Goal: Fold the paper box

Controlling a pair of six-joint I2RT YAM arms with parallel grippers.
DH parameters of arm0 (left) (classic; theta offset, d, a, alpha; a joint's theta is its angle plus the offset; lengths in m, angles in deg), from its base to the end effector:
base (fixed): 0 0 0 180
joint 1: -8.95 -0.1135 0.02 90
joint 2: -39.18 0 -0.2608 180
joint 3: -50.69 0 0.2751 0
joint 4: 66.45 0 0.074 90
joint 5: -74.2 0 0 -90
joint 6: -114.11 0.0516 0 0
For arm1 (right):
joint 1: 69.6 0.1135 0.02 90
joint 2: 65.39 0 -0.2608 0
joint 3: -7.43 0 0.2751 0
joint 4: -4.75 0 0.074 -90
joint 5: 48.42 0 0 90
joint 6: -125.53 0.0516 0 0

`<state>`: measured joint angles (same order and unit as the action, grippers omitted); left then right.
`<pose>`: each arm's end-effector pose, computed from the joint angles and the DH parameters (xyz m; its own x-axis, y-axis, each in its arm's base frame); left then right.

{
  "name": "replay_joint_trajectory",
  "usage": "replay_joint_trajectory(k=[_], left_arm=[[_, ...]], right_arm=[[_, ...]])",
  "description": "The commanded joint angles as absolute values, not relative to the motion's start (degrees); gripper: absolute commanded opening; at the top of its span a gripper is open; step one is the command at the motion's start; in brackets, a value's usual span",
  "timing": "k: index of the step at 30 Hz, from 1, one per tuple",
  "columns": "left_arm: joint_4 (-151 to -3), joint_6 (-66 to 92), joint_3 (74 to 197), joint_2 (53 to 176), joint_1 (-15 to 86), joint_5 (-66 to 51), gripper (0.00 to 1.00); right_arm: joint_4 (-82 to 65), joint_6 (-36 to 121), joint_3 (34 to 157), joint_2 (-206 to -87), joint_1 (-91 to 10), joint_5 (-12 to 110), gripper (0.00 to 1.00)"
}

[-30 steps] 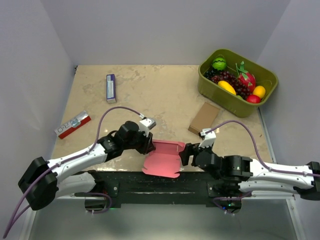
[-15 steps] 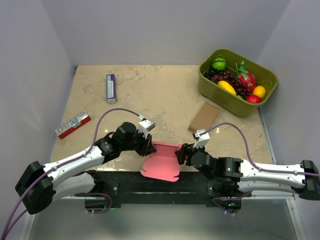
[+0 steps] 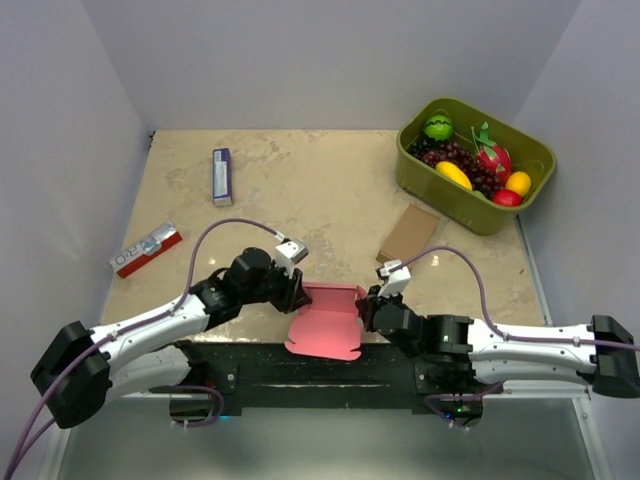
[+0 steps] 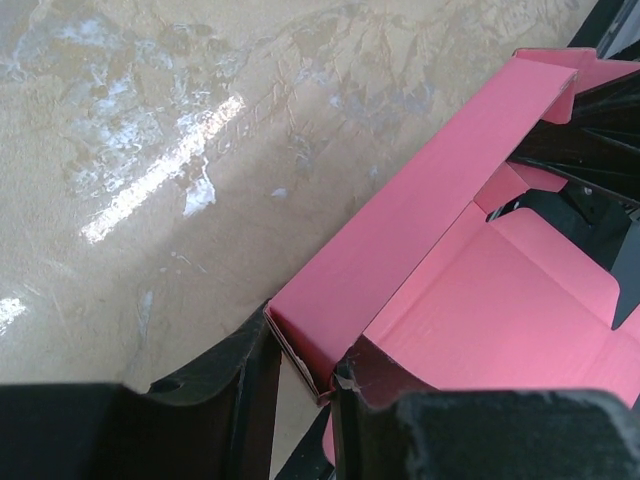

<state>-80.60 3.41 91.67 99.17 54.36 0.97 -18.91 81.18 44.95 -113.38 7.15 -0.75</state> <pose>0.1670 -0.1906 0.1822 -0.6602 0.1876 -0.7273 0.6607 0.6056 -0.4435 0.0817 0.1953 0.1944 -0.5131 0.1274 -0.8488 -0.3218 0.8883 0.3278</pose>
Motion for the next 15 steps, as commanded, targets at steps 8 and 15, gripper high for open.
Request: replay_joint_trajectory(k=[8, 15], left_arm=[[-78.4, 3.5, 92.4, 100.0, 54.4, -7.4, 0.0], [-81.8, 4.4, 92.9, 100.4, 54.7, -14.1, 0.01]], right_arm=[[-20.5, 81.7, 46.3, -113.4, 6.5, -4.4, 0.0], [-24.3, 83.4, 50.0, -117.2, 6.6, -6.7, 0.0]])
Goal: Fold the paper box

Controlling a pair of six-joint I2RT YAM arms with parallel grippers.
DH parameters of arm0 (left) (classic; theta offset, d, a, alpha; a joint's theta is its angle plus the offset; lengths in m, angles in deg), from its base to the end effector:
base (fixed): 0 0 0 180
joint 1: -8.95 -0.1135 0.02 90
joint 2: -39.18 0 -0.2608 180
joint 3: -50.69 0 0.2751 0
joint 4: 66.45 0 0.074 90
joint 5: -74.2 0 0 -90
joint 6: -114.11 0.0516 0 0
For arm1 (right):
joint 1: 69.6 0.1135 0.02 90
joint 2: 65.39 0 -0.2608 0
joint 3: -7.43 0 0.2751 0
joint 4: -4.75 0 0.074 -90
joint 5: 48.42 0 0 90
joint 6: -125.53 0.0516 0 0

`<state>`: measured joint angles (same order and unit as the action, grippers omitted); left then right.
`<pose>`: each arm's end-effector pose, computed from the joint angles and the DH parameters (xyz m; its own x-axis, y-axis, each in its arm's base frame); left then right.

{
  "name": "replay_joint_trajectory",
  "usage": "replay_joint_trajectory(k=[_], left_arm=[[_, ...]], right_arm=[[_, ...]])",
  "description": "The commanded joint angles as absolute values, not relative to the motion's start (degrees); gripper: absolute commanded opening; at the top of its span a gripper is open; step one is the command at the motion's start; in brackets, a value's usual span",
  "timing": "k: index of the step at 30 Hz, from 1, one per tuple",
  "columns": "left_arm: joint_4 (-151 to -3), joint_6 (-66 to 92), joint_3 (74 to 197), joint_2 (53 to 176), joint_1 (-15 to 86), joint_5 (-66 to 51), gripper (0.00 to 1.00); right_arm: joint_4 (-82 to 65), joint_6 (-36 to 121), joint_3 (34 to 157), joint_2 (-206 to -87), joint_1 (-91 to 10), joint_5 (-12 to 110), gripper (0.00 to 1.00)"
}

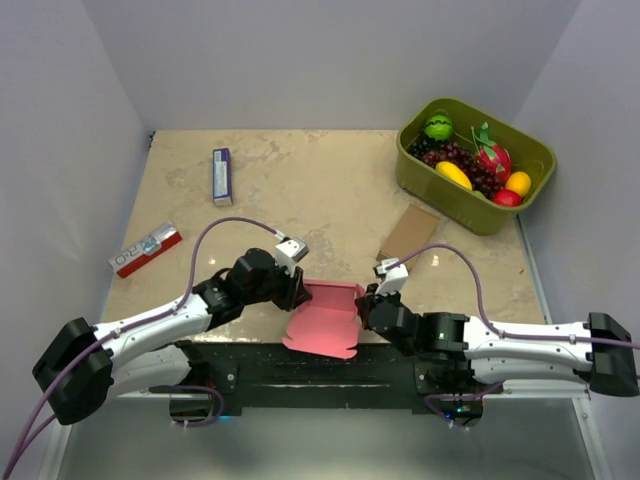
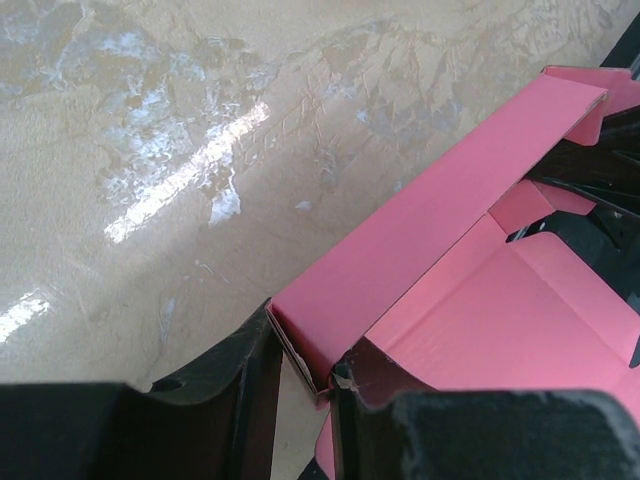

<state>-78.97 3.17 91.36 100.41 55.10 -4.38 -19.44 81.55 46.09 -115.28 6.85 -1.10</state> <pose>0.1703 -0.1920 0.1775 -0.6469 0.1677 -0.7439 0.6324 0.6631 -0.4004 0.0839 0.1989 0.1945 -0.5154 0.1192 -0.8486 -0.3087 0.8980 0.3136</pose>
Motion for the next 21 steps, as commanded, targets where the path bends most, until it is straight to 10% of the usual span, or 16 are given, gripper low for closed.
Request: replay_joint_trajectory(k=[1, 12, 21], left_arm=[[-82.5, 4.2, 93.2, 100.7, 55.0, -15.5, 0.01], [-93.0, -0.4, 94.0, 100.4, 56.7, -35.9, 0.01], [-87.8, 1.0, 92.8, 100.2, 56.7, -29.6, 0.08]], right_arm=[[-24.6, 83.7, 51.2, -118.8, 6.6, -7.0, 0.0], [-36.6, 94.9, 57.1, -124.7, 6.6, -12.4, 0.0], [-35.8, 95.3, 56.9, -124.5, 6.6, -12.3, 0.0]])
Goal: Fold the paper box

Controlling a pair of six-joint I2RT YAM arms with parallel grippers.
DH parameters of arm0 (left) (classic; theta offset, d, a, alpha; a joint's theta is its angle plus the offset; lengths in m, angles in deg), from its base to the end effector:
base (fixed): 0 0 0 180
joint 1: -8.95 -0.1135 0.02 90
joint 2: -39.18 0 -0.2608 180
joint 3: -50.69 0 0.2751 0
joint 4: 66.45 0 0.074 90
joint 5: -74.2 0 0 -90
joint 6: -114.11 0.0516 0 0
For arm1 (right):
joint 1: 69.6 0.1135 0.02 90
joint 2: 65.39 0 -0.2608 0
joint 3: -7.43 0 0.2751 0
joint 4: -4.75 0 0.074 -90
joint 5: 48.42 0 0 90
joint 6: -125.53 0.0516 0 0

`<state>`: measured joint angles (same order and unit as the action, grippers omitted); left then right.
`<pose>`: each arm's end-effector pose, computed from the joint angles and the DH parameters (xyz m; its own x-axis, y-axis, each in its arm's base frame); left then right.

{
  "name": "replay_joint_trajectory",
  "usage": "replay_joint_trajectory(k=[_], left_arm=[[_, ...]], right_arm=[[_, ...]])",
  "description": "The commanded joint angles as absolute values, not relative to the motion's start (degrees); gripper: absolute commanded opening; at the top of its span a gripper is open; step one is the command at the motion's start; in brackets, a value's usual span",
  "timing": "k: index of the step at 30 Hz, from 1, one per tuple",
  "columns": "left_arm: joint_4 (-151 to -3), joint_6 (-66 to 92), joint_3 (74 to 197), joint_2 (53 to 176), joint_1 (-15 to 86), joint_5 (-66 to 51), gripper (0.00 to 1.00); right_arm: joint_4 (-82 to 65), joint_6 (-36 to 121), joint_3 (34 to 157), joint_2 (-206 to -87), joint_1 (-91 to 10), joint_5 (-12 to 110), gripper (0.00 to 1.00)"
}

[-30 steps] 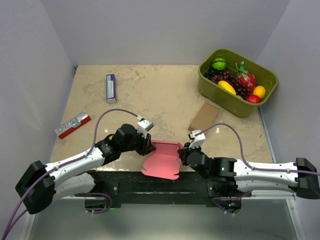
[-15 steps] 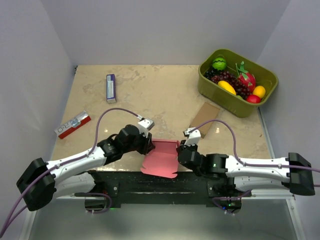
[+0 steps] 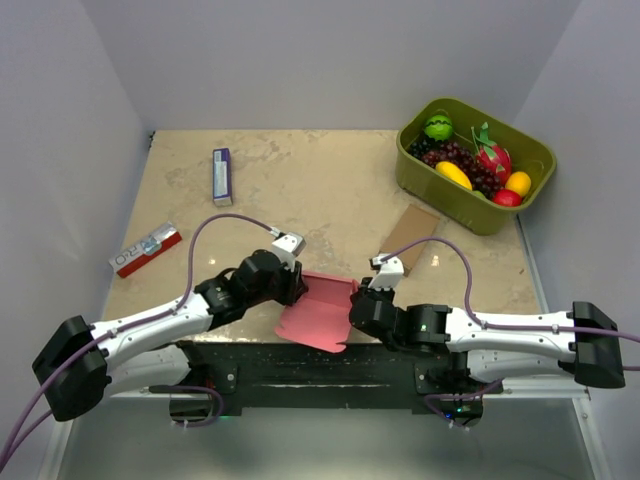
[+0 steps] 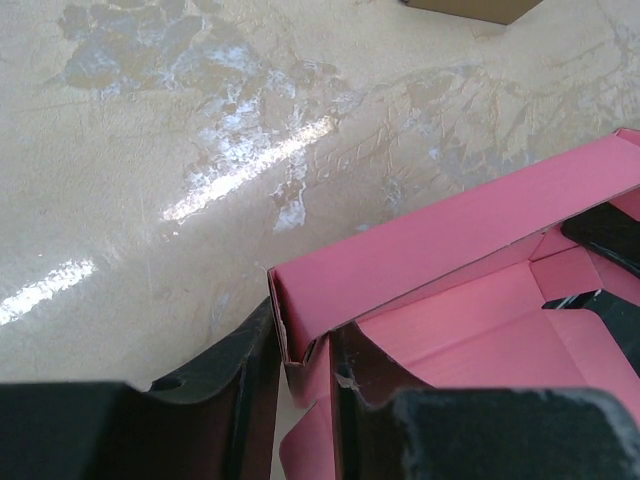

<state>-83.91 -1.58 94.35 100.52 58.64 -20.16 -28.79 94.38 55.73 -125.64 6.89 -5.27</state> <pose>0.1709 -0.1954 0.1866 -0.6477 0.0953 -0.7559 0.4875 0.8143 -0.3151 0.0918 0.2210 0.2050 -0.5530 0.2037 -0.8079 -0.1396 0.9333 0.3308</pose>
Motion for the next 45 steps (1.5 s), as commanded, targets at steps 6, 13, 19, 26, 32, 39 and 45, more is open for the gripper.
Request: replay_joint_trajectory(k=[6, 13, 19, 26, 32, 39, 45], left_arm=[[-82.6, 2.9, 91.5, 94.8, 56.4, -20.3, 0.31], [-80.4, 3.4, 91.0, 94.0, 56.1, -16.2, 0.54], [-77.7, 3.0, 90.9, 91.9, 55.8, -12.5, 0.64], [-78.9, 1.2, 90.2, 90.9, 54.5, -17.4, 0.65], [-72.6, -1.1, 85.4, 89.2, 47.7, -14.6, 0.71], [-59.9, 3.0, 84.9, 99.5, 46.9, -4.2, 0.76], [-53.9, 5.9, 88.0, 108.1, 46.8, -0.9, 0.79]], right_arm=[[-29.6, 91.2, 54.9, -124.1, 6.5, -10.3, 0.0], [-28.6, 90.2, 53.9, -123.1, 6.5, -9.8, 0.0], [-28.7, 89.9, 53.7, -123.0, 6.5, -9.7, 0.0], [-27.2, 89.0, 52.9, -122.7, 6.6, -9.3, 0.0], [-22.8, 86.6, 50.0, -122.0, 6.5, -8.3, 0.0], [-16.0, 81.3, 46.1, -120.7, 6.5, -6.1, 0.0], [-13.4, 79.0, 44.4, -120.2, 6.6, -4.5, 0.0]])
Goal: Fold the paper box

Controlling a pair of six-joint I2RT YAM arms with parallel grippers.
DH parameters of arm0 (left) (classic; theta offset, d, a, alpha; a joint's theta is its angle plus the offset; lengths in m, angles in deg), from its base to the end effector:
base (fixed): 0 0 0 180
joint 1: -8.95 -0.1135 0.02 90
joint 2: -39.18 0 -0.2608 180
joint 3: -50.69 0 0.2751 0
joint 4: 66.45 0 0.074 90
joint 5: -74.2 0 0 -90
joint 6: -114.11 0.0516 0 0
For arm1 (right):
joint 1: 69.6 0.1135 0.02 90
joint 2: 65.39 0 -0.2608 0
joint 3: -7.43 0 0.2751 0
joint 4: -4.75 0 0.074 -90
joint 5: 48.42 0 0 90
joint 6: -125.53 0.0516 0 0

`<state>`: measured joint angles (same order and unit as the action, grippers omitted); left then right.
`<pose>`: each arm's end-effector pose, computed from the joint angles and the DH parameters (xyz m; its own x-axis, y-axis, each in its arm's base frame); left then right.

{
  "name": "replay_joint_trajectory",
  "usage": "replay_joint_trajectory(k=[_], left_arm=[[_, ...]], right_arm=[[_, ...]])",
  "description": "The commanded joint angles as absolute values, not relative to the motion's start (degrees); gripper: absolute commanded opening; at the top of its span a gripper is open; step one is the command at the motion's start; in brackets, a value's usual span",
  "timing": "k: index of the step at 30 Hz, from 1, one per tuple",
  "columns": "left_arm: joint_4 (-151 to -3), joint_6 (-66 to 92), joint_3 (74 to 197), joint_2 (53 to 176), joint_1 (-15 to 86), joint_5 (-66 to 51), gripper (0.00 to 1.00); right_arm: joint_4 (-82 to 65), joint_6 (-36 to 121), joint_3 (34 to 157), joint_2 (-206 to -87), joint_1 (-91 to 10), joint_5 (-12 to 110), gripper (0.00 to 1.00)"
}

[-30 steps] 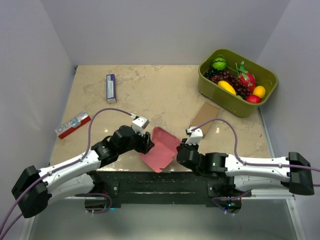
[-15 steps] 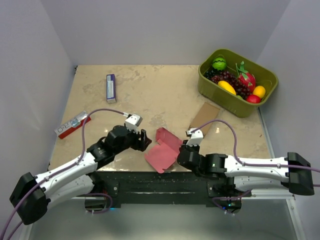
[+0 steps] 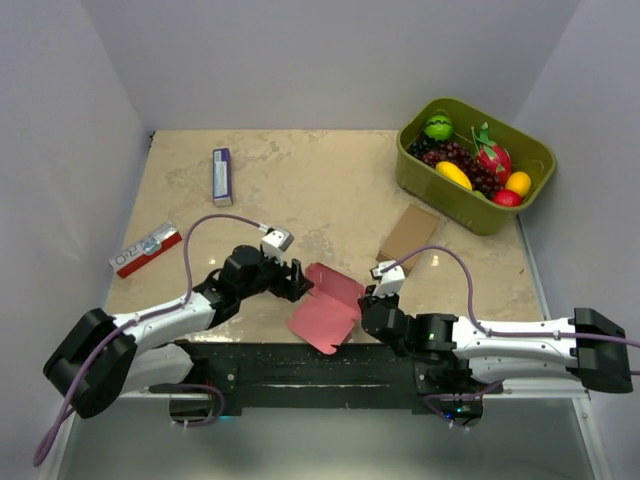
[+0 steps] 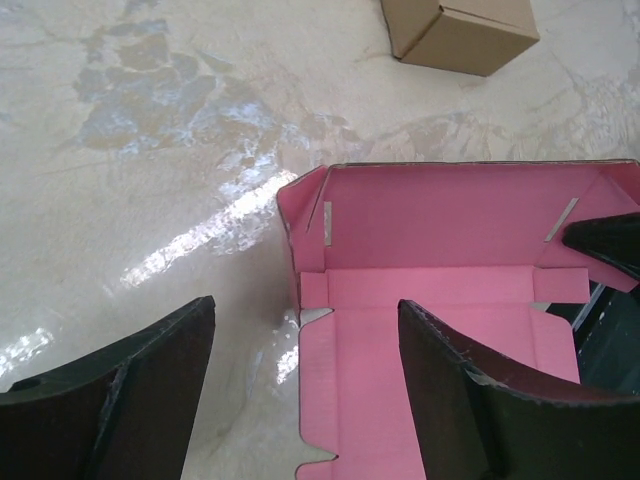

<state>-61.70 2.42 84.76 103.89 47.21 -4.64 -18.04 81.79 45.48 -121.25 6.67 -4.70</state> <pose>0.1959 -0.1672 0.1547 -0.5936 0.0064 -0.8047 0.5648 0.7156 -0.4110 0.0882 0.2037 0.1738 -0.4978 0.0666 -0.8648 -0.2625 0.9387 0.2234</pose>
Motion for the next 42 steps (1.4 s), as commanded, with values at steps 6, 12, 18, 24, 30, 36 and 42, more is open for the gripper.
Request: replay_joint_trajectory(k=[6, 12, 18, 24, 30, 36, 42], left_arm=[[-55.0, 7.7, 90.2, 111.8, 46.7, -4.7, 0.76], [-53.6, 7.7, 90.5, 114.8, 46.5, -3.9, 0.56], [-51.0, 8.6, 90.4, 117.0, 46.5, -2.4, 0.33], [-49.3, 10.4, 89.7, 117.3, 46.5, -0.8, 0.11], [-49.2, 11.4, 86.9, 114.1, 46.5, -6.0, 0.0], [-51.6, 9.3, 82.5, 106.7, 46.7, -22.8, 0.0], [-48.7, 6.0, 77.5, 103.6, 47.9, -31.2, 0.0]], right_arm=[[-12.6, 78.4, 43.9, -120.1, 6.5, -3.8, 0.0], [-12.2, 77.7, 44.2, -120.9, 6.6, -3.5, 0.0], [-12.3, 77.4, 44.2, -121.4, 6.6, -3.3, 0.0], [-12.4, 77.5, 44.1, -121.8, 6.6, -3.3, 0.0], [-16.7, 79.9, 47.0, -122.5, 6.6, -4.6, 0.36], [-31.1, 91.8, 56.6, -120.5, 6.6, -9.0, 0.74], [-14.0, 101.1, 56.9, -120.2, 6.5, -0.5, 0.75]])
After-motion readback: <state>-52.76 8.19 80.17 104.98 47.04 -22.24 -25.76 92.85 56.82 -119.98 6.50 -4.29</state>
